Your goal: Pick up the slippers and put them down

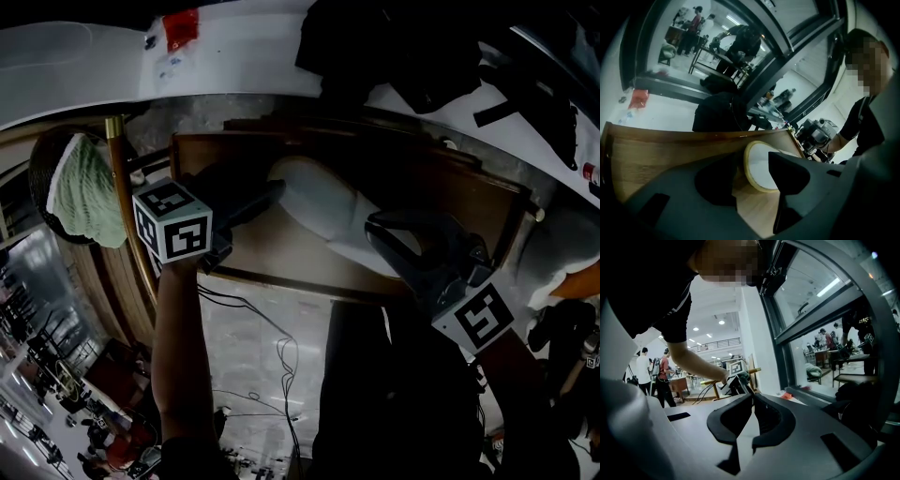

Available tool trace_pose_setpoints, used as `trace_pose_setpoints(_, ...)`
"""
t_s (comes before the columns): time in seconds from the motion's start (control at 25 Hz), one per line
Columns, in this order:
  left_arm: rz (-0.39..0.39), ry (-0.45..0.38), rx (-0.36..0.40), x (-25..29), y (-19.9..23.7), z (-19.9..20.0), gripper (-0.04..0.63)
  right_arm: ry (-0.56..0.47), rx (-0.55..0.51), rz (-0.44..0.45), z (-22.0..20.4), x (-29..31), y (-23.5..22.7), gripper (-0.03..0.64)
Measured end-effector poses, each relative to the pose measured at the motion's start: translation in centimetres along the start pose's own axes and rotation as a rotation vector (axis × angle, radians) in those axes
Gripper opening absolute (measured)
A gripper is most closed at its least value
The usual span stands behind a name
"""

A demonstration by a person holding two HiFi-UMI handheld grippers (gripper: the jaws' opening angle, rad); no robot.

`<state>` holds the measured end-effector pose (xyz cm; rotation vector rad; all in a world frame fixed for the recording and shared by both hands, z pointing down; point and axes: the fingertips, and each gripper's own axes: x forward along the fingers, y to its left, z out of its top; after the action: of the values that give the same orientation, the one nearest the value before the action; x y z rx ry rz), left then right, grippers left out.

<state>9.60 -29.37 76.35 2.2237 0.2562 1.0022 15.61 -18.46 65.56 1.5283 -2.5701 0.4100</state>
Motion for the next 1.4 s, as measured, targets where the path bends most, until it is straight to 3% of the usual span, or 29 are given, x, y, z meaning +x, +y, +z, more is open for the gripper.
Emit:
trace_pose_setpoints(0.4, -0.048, 0.02, -0.03, 1.0, 0.0, -0.6, 0.208, -0.009, -0.016, -0.003, -0.1, -0.2, -0.4, 0.031)
trace_pose_setpoints(0.72, -0.072, 0.029, -0.04, 1.1, 0.0, -1.1, 0.096, -0.01, -0.027, -0.003, -0.5, -0.1, -0.6, 0.031)
trace_pose_setpoints(1.12, -0.148, -0.012, -0.053, -0.1, -1.3, -1.1, 0.044, -0.005, -0.057, -0.006, -0.2, 0.2, -0.6, 0.031)
trace_pose_setpoints(1.4, -0.148, -0.045, -0.028, -1.8, -3.9, -0.5, 0.034, 0.009, -0.107, -0.035, 1.2, -0.7, 0.0, 0.031)
